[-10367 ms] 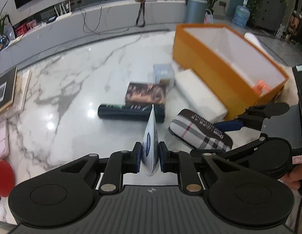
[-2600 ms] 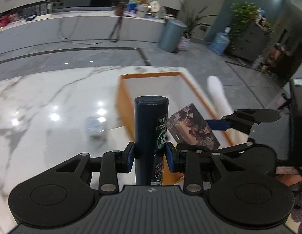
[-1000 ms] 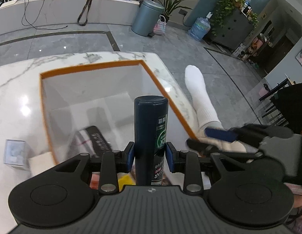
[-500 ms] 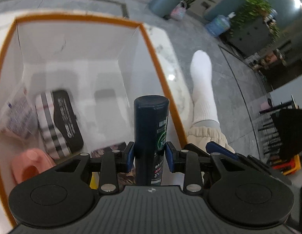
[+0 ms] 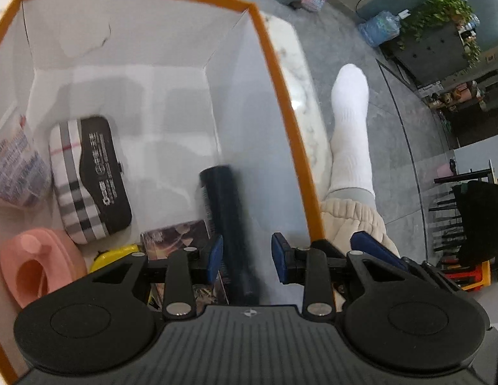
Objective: Organize rigid objects
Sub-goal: 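Lower both items into the shoebox and open both tools, then move the left tool to the clear cube box and grasp it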
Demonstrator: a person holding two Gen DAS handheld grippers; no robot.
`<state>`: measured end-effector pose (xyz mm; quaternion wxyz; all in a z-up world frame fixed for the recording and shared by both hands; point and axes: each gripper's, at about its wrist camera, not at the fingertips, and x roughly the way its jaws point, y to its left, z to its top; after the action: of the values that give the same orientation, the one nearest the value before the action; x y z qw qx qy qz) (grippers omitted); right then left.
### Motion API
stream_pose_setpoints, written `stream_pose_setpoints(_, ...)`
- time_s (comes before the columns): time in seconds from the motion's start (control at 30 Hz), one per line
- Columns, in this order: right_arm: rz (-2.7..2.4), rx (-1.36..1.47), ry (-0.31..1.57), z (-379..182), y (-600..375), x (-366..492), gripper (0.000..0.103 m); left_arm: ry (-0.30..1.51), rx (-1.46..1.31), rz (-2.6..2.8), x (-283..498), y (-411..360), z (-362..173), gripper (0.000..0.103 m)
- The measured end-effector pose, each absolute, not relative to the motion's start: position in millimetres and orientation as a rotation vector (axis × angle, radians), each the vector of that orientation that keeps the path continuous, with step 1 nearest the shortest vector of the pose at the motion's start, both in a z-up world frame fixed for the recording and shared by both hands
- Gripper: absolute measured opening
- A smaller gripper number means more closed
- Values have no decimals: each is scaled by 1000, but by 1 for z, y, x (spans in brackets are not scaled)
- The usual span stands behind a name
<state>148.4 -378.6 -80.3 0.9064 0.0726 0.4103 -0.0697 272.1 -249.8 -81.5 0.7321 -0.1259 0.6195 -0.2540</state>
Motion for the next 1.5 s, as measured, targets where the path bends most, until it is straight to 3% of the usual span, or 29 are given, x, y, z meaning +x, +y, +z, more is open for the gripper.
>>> stream_pose_setpoints(0.47, -108, 74, 861, -68, -347, 131, 46, 1166, -32, -582, 233, -218, -24, 34)
stream_pose_setpoints(0.87, -46, 11, 852, -53, -292, 118, 46, 1006, 120, -546, 193, -126, 16, 34)
stream_pose_setpoints(1.0, -14, -10, 847, -47, -267, 118, 47, 987, 110, -513, 188, -86, 23, 34)
stream_pose_setpoints(1.1, 26, -17, 828, -41, -248, 118, 53, 951, 117, -477, 185, -57, 28, 33)
stream_pose_setpoints(1.5, 235, -93, 845, -37, -141, 150, 51, 907, 109, -430, 188, 27, 18, 33)
